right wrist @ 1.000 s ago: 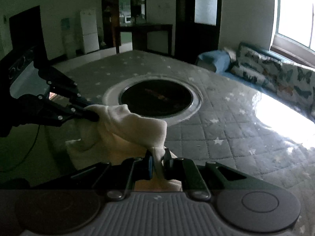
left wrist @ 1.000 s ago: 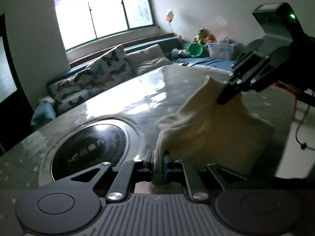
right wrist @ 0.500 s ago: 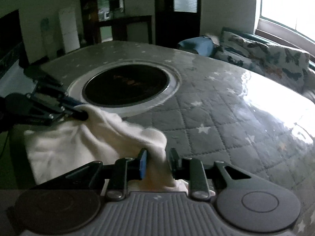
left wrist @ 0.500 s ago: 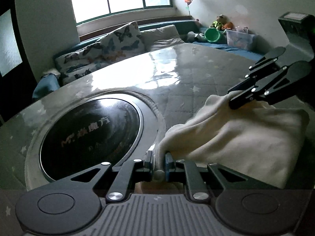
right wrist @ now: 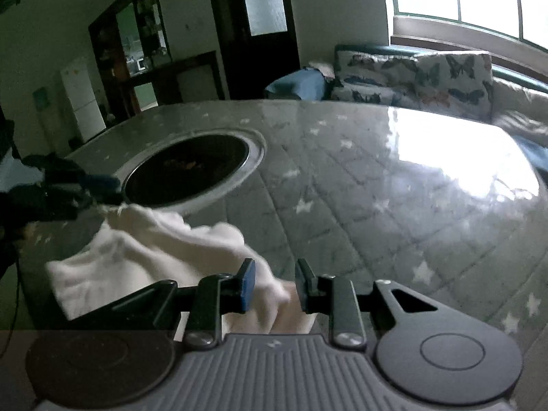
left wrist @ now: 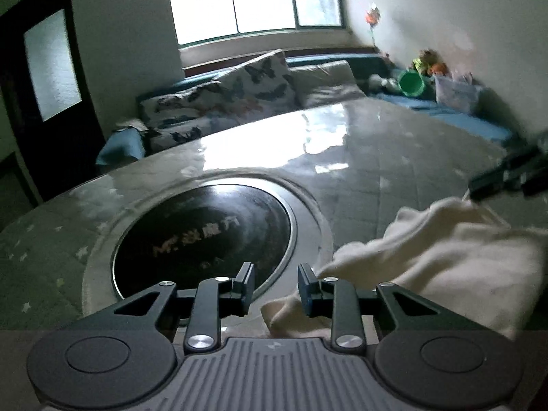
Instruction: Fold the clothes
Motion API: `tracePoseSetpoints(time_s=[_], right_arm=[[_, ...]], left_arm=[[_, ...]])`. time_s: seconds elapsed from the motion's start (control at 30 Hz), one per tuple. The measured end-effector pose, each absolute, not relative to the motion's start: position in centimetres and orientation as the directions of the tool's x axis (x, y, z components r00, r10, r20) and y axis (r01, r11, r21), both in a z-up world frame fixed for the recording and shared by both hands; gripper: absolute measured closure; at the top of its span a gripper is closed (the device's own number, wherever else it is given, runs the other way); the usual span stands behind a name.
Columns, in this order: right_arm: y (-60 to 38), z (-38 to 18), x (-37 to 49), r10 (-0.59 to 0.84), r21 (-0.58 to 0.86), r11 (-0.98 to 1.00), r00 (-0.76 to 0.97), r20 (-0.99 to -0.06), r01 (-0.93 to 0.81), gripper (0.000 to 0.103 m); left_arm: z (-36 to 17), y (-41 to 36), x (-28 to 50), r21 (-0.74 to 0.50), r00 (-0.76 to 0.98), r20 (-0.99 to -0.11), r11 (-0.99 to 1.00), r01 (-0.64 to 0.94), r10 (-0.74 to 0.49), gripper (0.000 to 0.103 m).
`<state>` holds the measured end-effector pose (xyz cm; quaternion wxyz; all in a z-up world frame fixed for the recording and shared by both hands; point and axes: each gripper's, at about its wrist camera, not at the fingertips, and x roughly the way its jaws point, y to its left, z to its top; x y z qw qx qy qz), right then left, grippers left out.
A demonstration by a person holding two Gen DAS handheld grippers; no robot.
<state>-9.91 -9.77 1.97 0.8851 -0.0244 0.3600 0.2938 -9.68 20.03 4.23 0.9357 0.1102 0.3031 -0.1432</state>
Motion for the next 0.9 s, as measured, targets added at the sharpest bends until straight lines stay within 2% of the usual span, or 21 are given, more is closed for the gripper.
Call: tracePoseSetpoints(time_s=[0.23,0.43,0.47,0.53,0.77,0.9], right_arm=[[-10.9,1.4,-10.8,0.487,0.201,0.85,0.579,-0.654,-0.488,0.078],[-10.7,1.3,-11.5,0.478,0.199,0.857,0.589,-0.652,-0.474,0.079],[-10.5,1.4,-11.7,0.475,0.189,0.857,0.593,-0.65,-0.48,0.087],[-10.3,1.6,-12.0,0.461,0.151,0.858,0.606,-0.648,-0.491,0.093],[-9.9,2.3,-11.9,0.359,0.02,0.891,0.675,-0.645,-0.454,0.093],[-10.8,3.1,-12.1,0.36,0.053,0.906,0.697,-0.621,-0.421,0.091]], left_arm=[[5.0,18.2,-12.3,0.076,0.763,-0.586,0.918,0.388,-0.274,0.073],[3.6,16.3,-12.2,0.091,0.734,-0.616,0.899,0.428,-0.286,0.073],[3.3,16.3,-12.0,0.093,0.731,-0.623,0.901,0.424,-0.279,0.073],[2.7,16.3,-11.6,0.091,0.721,-0.639,0.904,0.417,-0.269,0.073],[2.0,17.1,-11.8,0.067,0.709,-0.653,0.912,0.404,-0.266,0.071],[2.9,17.4,-12.2,0.061,0.72,-0.64,0.916,0.397,-0.269,0.071]])
